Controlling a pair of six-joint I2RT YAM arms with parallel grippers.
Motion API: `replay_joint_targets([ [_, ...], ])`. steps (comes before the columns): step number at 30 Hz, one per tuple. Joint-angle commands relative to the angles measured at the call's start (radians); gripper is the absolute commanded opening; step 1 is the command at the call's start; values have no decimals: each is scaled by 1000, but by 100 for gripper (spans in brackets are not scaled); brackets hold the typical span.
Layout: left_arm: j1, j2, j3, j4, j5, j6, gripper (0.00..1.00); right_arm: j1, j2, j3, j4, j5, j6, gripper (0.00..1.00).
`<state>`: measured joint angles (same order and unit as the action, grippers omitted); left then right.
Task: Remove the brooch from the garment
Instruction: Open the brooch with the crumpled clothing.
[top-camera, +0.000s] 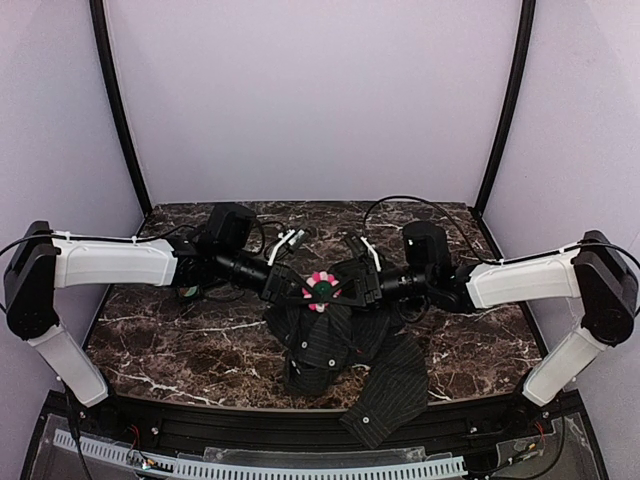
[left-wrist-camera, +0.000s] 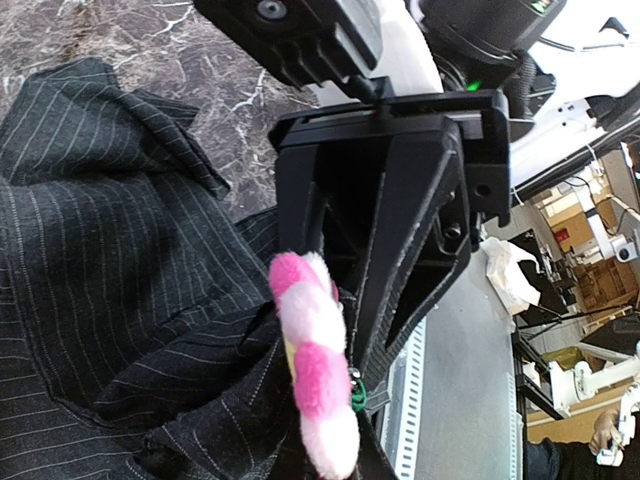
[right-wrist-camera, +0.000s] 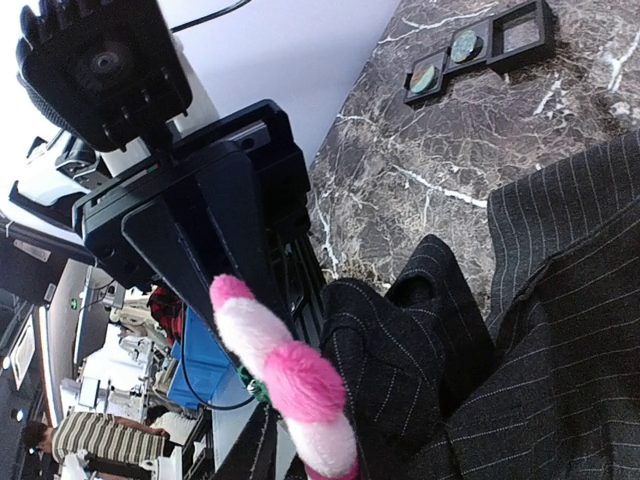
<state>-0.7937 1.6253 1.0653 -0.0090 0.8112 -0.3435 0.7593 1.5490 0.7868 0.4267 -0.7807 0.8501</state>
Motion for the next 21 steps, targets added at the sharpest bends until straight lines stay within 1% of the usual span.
replay_joint_targets([
  [1,-49,-28,30,15,167,34,1,-32,-14,-4,107,9,-42,22],
  [2,-47,-27,32,15,151,32,1,-32,-39,-6,77,27,-66,25],
  [5,-39,-30,32,3,77,3,1,-30,-129,0,-86,144,-173,48],
  [7,-27,-25,31,2,39,-39,1,-25,-192,-7,-151,222,-231,56],
  [9,-22,-16,28,47,34,-79,1,-16,-237,-14,-191,270,-274,62],
  [11,-21,-6,28,75,44,-99,1,-6,-258,-19,-222,286,-304,65],
  [14,-20,-1,28,88,39,-101,1,15,-260,-22,-255,320,-325,64],
  [16,-16,0,30,80,22,-105,1,44,-264,-25,-267,350,-335,64],
  [19,-11,1,23,74,-14,-126,1,88,-272,-42,-275,388,-342,67],
  [21,-10,3,13,82,-32,-140,1,102,-264,-49,-281,396,-342,67],
])
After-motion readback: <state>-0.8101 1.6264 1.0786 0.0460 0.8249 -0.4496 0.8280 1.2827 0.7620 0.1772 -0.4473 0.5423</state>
